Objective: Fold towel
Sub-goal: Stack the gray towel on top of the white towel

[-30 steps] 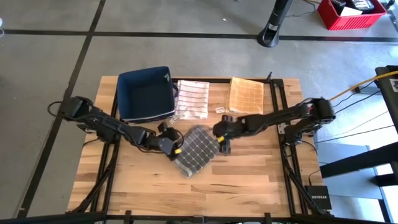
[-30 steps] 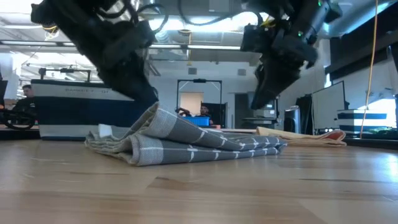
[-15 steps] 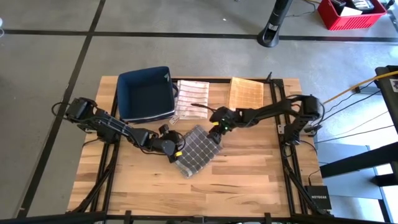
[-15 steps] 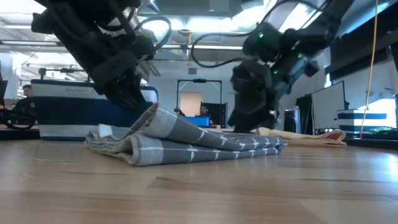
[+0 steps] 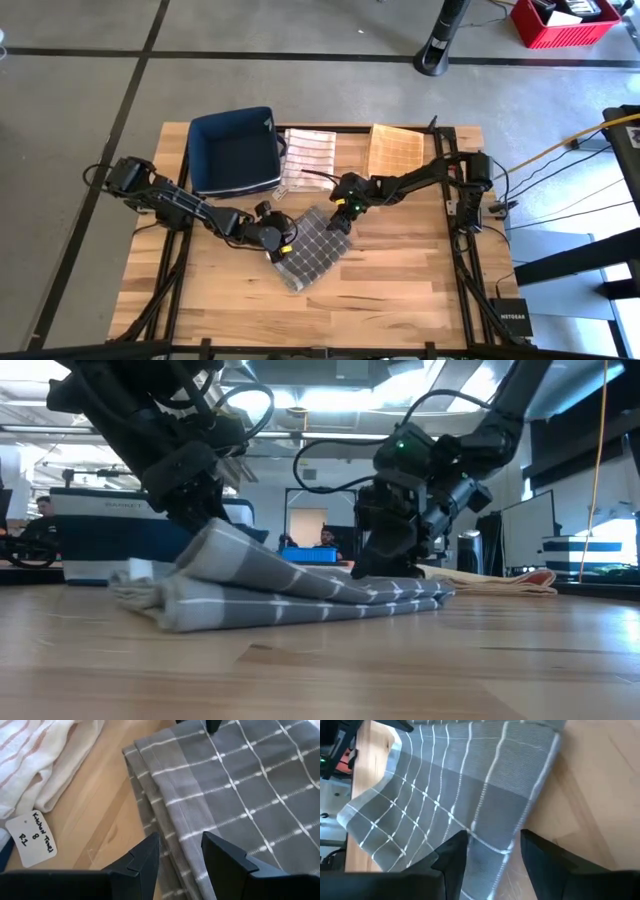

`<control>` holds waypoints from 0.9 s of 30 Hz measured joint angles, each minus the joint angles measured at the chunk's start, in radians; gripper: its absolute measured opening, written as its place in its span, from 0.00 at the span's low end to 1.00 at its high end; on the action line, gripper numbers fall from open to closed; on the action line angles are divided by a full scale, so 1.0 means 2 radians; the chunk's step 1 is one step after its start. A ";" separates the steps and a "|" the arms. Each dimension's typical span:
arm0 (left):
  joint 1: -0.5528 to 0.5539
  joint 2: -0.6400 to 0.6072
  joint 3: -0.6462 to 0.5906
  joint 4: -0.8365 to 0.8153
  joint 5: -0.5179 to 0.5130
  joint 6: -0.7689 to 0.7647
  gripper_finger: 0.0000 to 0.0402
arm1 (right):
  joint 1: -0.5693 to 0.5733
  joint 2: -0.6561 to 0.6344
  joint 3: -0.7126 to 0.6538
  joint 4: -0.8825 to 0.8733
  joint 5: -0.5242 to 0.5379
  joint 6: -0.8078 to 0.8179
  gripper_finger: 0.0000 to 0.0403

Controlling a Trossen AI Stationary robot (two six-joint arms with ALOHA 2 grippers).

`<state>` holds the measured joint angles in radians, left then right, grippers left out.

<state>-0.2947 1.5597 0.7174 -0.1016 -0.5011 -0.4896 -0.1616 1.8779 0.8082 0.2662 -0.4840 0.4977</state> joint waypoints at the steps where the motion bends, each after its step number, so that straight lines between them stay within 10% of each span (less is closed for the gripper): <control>1: 0.000 0.000 0.000 0.001 0.000 0.000 0.35 | 0.001 0.005 0.000 0.003 -0.003 0.001 0.46; 19: 0.001 0.000 0.000 0.005 0.000 0.000 0.35 | 0.053 0.018 0.008 0.028 0.055 -0.017 0.44; 27: 0.001 0.000 0.000 0.004 0.000 -0.003 0.35 | 0.069 0.023 0.021 0.020 0.102 -0.053 0.07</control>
<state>-0.2935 1.5597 0.7174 -0.0937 -0.5014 -0.4953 -0.0246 1.9244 0.8506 0.3069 -0.2805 0.3912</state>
